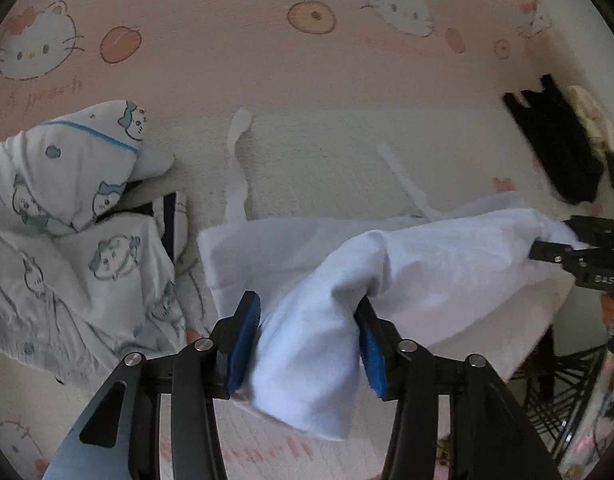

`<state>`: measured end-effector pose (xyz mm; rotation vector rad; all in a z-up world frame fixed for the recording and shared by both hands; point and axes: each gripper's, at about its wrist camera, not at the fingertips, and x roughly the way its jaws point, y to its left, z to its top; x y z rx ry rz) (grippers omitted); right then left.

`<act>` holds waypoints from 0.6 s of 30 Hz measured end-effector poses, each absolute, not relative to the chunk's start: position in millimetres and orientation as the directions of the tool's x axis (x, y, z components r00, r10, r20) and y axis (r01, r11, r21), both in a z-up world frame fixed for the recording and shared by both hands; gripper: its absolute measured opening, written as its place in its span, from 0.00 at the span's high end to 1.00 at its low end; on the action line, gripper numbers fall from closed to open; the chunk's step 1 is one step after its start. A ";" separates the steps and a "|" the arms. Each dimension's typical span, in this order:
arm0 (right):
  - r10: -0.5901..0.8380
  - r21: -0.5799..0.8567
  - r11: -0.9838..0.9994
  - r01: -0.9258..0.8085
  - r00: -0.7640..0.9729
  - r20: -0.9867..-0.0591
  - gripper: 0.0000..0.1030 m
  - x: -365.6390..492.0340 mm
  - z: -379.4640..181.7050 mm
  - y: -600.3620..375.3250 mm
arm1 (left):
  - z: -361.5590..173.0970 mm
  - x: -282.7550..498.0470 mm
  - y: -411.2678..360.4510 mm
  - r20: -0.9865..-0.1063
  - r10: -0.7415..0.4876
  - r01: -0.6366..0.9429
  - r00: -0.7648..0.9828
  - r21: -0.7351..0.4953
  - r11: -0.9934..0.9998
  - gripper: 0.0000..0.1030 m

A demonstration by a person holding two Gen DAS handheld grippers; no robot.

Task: Fold clothes
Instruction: 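Lower the white shirt roll onto the bedspread with both grippers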

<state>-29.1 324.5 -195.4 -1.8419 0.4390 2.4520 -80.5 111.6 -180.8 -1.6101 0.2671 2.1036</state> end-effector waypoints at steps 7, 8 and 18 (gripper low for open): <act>-0.064 0.134 -0.950 -0.281 -0.243 -0.968 0.56 -47.4 -205.7 336.7 | -190.4 -98.1 130.4 -0.953 0.174 -0.471 -0.247 -0.039 -0.881 0.53; -0.060 0.132 -0.949 -0.286 -0.246 -0.967 0.56 -48.0 -207.6 337.9 | -190.6 -98.0 133.3 -0.949 0.160 -0.472 -0.272 -0.013 -0.881 0.50; -0.081 0.211 -0.912 -0.350 -0.352 -0.932 0.37 -26.5 -192.3 356.9 | -156.8 -94.7 111.6 -0.911 0.271 -0.377 -0.310 -0.144 -0.915 0.48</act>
